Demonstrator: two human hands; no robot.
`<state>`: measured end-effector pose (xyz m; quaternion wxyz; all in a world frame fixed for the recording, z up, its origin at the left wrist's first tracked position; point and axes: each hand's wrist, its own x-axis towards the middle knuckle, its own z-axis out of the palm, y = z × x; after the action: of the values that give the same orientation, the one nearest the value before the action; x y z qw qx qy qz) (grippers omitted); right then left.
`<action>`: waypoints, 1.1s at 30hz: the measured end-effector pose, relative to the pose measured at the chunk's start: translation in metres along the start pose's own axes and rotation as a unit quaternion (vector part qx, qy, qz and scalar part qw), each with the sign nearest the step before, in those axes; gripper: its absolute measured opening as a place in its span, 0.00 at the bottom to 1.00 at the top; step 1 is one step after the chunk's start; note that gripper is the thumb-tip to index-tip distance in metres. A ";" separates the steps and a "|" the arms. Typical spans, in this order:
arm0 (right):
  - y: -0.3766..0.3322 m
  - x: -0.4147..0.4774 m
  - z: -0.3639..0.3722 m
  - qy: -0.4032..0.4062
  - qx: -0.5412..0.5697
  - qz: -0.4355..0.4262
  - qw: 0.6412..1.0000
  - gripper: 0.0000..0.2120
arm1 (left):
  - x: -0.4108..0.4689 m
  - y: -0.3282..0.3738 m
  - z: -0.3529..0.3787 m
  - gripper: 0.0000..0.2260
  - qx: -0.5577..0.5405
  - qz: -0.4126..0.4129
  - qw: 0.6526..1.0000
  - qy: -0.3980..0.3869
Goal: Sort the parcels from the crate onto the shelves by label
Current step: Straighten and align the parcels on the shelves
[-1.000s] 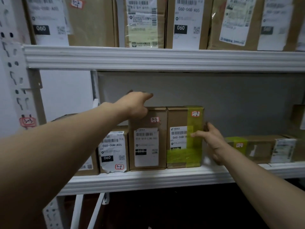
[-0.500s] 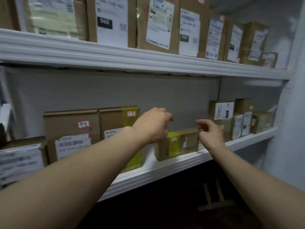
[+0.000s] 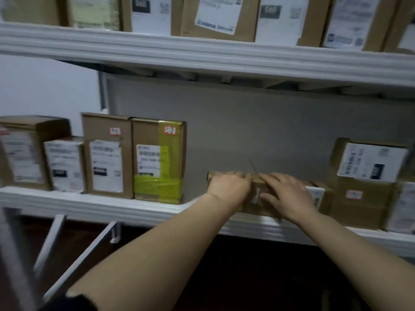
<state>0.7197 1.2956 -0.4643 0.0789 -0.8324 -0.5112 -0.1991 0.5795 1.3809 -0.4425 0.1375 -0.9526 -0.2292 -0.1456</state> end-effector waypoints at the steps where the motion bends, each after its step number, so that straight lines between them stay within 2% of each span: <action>1: -0.005 0.003 0.002 0.007 0.011 -0.009 1.000 0.26 | -0.003 0.001 -0.002 0.16 0.001 -0.018 1.000 -0.007; 4: -0.019 0.009 0.010 0.015 0.032 -0.025 0.999 0.25 | -0.006 -0.001 -0.002 0.16 0.004 -0.066 0.997 -0.029; 9: -0.033 0.020 0.017 0.031 0.082 -0.053 0.995 0.25 | -0.014 -0.009 0.004 0.17 -0.008 -0.115 0.993 -0.024; 13: -0.039 0.020 0.020 0.034 0.085 -0.043 0.995 0.25 | -0.012 -0.017 0.004 0.18 -0.031 -0.115 0.992 -0.040; 19: -0.047 0.020 0.021 0.041 0.089 -0.028 0.995 0.25 | -0.014 -0.025 0.015 0.20 -0.004 -0.097 0.995 -0.002; 25: -0.053 0.017 0.020 0.043 0.049 -0.032 0.997 0.25 | -0.014 -0.034 0.021 0.18 -0.012 -0.086 0.996 0.025; 29: -0.052 0.013 0.012 0.009 0.060 -0.036 0.998 0.28 | -0.012 -0.034 0.016 0.15 -0.010 -0.103 0.994 0.022; 31: -0.044 0.003 0.002 0.035 0.097 -0.040 0.994 0.30 | -0.005 -0.030 0.007 0.15 -0.008 -0.119 0.993 0.014; 33: -0.029 -0.010 -0.011 0.115 0.153 -0.009 0.982 0.33 | 0.007 -0.022 -0.008 0.19 -0.015 -0.099 0.994 0.034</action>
<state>0.6877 1.2968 -0.4607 0.2616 -0.7776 -0.5303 -0.2139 0.5728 1.4002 -0.4287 0.1161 -0.9214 -0.3158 -0.1946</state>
